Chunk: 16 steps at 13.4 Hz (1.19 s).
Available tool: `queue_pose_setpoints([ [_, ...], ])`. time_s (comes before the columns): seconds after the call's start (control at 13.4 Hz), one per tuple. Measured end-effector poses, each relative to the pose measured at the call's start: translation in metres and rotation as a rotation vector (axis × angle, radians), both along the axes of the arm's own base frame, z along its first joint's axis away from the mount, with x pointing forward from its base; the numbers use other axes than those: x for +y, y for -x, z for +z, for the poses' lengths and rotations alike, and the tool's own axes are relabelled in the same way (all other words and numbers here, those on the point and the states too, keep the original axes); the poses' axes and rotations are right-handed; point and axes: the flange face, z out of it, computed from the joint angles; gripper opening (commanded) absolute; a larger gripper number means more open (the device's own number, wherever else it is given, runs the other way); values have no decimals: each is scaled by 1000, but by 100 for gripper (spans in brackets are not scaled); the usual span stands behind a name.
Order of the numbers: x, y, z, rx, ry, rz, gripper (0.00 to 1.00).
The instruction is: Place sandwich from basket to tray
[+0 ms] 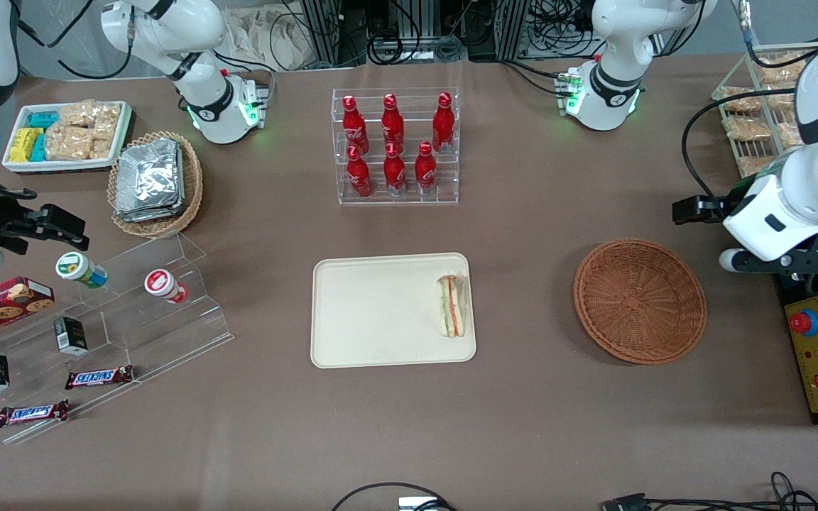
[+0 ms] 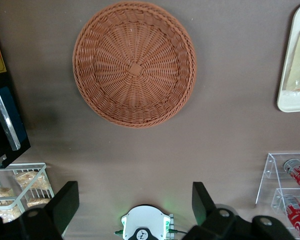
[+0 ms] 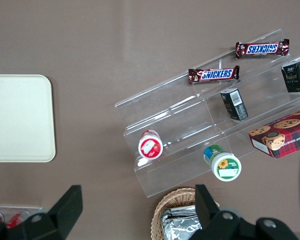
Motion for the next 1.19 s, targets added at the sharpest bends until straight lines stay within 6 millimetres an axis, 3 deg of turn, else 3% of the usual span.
queue_pose_setpoints([
  [0.3,2,13,-10,-26,-18,5,99],
  [0.52,4,18,-3,-65,-15,-31,99],
  [0.82,26,29,-1,-148,-14,-73,99],
  [1.19,24,30,5,-188,-11,-86,100],
])
